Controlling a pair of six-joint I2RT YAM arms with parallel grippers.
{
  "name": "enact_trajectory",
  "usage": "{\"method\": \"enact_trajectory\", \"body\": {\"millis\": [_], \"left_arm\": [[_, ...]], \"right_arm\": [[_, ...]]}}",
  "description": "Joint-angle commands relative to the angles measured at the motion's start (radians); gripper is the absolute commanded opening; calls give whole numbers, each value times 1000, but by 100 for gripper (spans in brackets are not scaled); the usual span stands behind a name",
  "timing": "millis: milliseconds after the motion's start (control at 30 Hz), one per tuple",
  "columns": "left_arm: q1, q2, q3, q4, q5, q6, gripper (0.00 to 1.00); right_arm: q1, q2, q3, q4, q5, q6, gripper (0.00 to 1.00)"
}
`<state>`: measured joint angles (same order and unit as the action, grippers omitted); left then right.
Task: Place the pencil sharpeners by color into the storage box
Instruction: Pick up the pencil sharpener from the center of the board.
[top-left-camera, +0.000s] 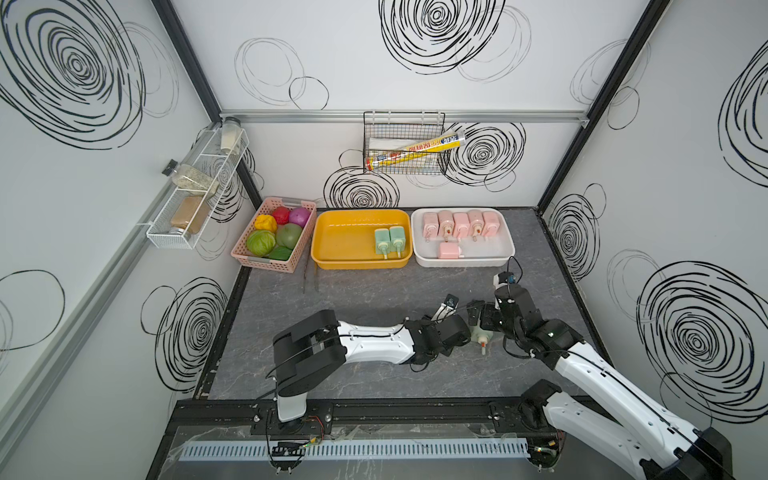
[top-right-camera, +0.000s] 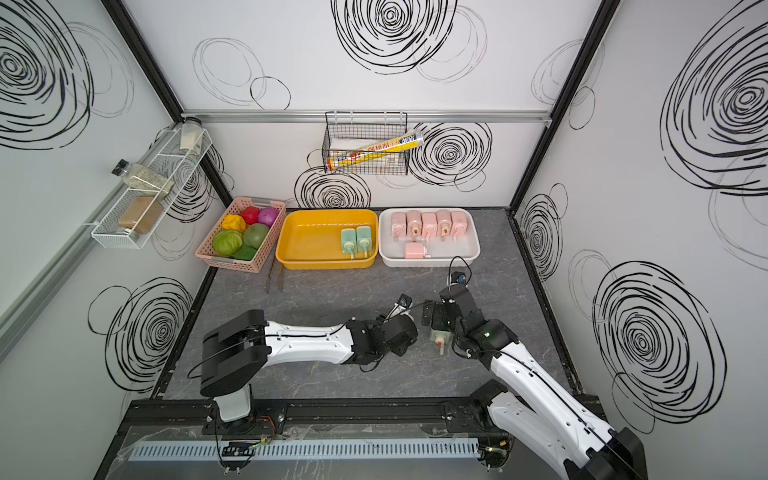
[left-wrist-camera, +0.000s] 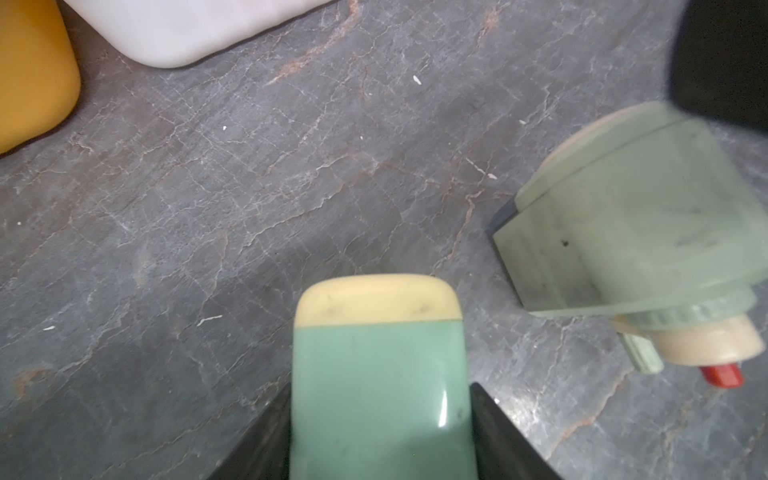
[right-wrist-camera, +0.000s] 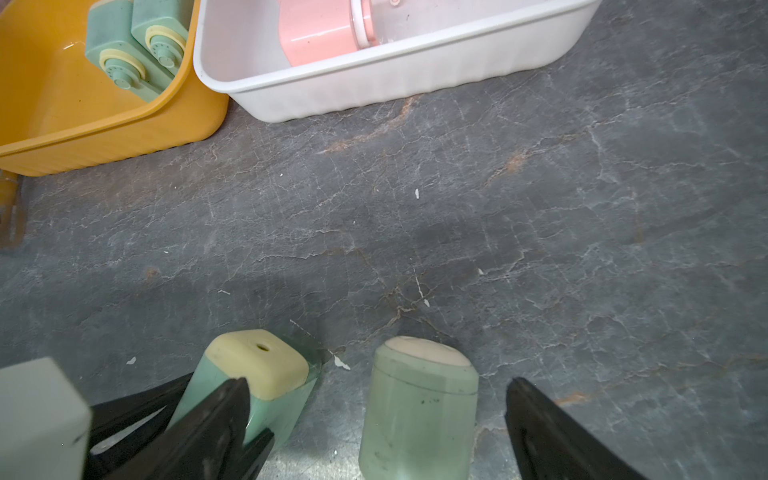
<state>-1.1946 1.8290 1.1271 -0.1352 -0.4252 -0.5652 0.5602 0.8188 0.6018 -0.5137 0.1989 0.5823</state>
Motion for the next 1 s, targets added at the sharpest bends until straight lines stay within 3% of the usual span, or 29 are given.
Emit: {"method": "enact_trajectory", "body": {"millis": [0, 233, 433, 700, 967], "left_arm": [[17, -73, -18, 6, 7, -9, 0], [56, -210, -119, 27, 10, 0, 0], [148, -333, -194, 6, 14, 2, 0], [319, -424, -218, -11, 18, 82, 0], [542, -470, -189, 46, 69, 161, 0]], "right_arm": [[-2, -12, -19, 43, -56, -18, 100], [-2, 3, -25, 135, -137, -50, 100], [-2, 11, -39, 279, -201, -67, 100], [-1, 33, -56, 473, -260, -79, 100], [-2, 53, -39, 511, -224, -82, 100]]}}
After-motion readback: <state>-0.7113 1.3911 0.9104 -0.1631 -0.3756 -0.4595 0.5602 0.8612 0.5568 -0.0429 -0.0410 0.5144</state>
